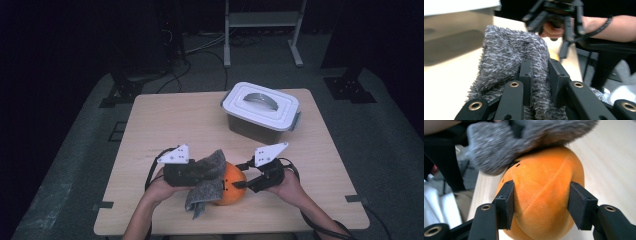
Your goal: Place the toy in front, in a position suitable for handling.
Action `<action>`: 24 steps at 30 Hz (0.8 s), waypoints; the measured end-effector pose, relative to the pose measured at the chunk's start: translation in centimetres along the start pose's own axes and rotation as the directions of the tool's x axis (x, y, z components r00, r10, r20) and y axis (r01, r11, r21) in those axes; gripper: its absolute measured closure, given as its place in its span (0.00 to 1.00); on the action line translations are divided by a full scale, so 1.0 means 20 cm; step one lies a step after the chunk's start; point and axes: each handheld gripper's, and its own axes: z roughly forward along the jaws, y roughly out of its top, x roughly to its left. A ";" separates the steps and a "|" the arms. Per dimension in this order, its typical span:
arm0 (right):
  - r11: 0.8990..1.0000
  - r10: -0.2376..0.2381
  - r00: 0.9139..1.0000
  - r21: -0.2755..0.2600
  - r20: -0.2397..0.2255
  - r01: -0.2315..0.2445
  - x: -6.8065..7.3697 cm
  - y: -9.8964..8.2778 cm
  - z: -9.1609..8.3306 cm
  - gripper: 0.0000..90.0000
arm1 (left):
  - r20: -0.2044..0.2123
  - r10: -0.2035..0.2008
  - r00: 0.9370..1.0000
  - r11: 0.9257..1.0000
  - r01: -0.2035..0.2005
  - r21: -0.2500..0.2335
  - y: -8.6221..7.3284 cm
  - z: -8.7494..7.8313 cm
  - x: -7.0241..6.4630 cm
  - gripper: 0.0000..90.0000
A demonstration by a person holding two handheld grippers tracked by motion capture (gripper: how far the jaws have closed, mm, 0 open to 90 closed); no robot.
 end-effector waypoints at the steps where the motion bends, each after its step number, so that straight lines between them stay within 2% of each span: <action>1: 1.000 -0.030 1.000 0.006 0.006 0.030 0.00 0.00 0.00 0.48 | -0.012 -0.001 1.000 1.000 0.002 0.012 -0.01 0.00 0.01 0.83; 4: 0.999 -0.038 0.999 0.018 0.008 0.038 -0.01 -0.01 -0.01 0.48 | -0.009 -0.020 1.000 0.999 0.020 0.036 -0.03 0.01 0.02 0.83; 5: 1.000 0.000 1.000 0.023 0.007 -0.001 -0.05 -0.04 -0.02 0.46 | 0.002 -0.031 1.000 0.997 0.031 0.073 -0.07 0.05 0.02 0.83; 7: 0.997 0.079 0.997 0.026 0.005 -0.079 -0.07 -0.07 -0.02 0.40 | 0.023 -0.050 0.998 0.996 0.049 0.069 -0.08 0.07 0.02 0.83; 8: 0.997 0.079 0.997 0.026 0.005 -0.079 -0.07 -0.07 -0.02 0.40 | 0.023 -0.050 0.998 0.996 0.049 0.069 -0.08 0.07 0.02 0.83; 9: 0.985 0.174 0.984 0.022 -0.035 -0.173 -0.10 -0.08 -0.03 0.30 | 0.030 -0.048 0.998 0.996 0.046 0.072 -0.08 0.08 0.01 0.83; 10: 0.985 0.174 0.984 0.022 -0.035 -0.173 -0.10 -0.08 -0.03 0.30 | 0.039 -0.046 0.998 0.996 0.043 0.076 -0.07 0.08 0.01 0.83; 11: 0.961 0.273 0.958 -0.014 -0.090 -0.276 -0.10 -0.09 -0.04 0.25 | 0.072 -0.040 0.997 0.996 0.035 0.077 -0.07 0.09 0.00 0.83; 12: 0.961 0.273 0.958 -0.014 -0.090 -0.276 -0.10 -0.09 -0.04 0.25 | 0.072 -0.040 0.997 0.996 0.035 0.077 -0.07 0.09 0.00 0.83; 13: 0.950 0.310 0.946 -0.011 -0.098 -0.313 -0.11 -0.09 -0.02 0.25 | 0.114 -0.037 0.993 0.997 0.029 0.072 -0.07 0.11 -0.02 0.83; 16: 0.952 0.306 0.948 0.009 -0.085 -0.306 -0.10 -0.09 0.00 0.25 | 0.130 -0.028 0.991 0.997 0.017 0.078 -0.06 0.13 -0.03 0.83; 17: 0.959 0.283 0.957 0.017 -0.066 -0.283 -0.09 -0.10 0.02 0.30 | 0.127 -0.022 0.992 0.997 0.013 0.071 -0.05 0.13 -0.04 0.83; 18: 0.959 0.283 0.957 0.017 -0.066 -0.283 -0.09 -0.10 0.02 0.30 | 0.127 -0.022 0.992 0.997 0.013 0.071 -0.05 0.13 -0.04 0.83; 19: 0.966 0.259 0.964 0.010 -0.055 -0.258 -0.07 -0.09 0.02 0.33 | 0.128 -0.021 0.992 0.998 0.013 0.060 -0.05 0.13 -0.03 0.83; 20: 0.966 0.259 0.964 0.010 -0.055 -0.258 -0.07 -0.09 0.02 0.33 | 0.129 -0.023 0.991 0.999 0.017 0.044 -0.05 0.13 -0.03 0.83; 21: 0.975 0.223 0.973 0.005 -0.050 -0.223 -0.05 -0.08 0.03 0.34 | 0.136 -0.019 0.990 1.000 0.016 0.023 -0.03 0.13 -0.04 0.83; 22: 0.975 0.223 0.973 0.005 -0.050 -0.223 -0.05 -0.08 0.03 0.34 | 0.136 -0.019 0.990 1.000 0.016 0.023 -0.03 0.13 -0.04 0.83; 23: 0.983 0.184 0.982 0.007 -0.039 -0.184 -0.03 -0.06 0.05 0.36 | 0.127 -0.004 0.992 0.999 -0.001 0.035 -0.02 0.14 -0.05 0.83; 24: 0.987 0.163 0.986 0.015 -0.028 -0.163 -0.02 -0.05 0.05 0.37 | 0.127 -0.004 0.992 0.999 -0.001 0.035 -0.02 0.14 -0.05 0.83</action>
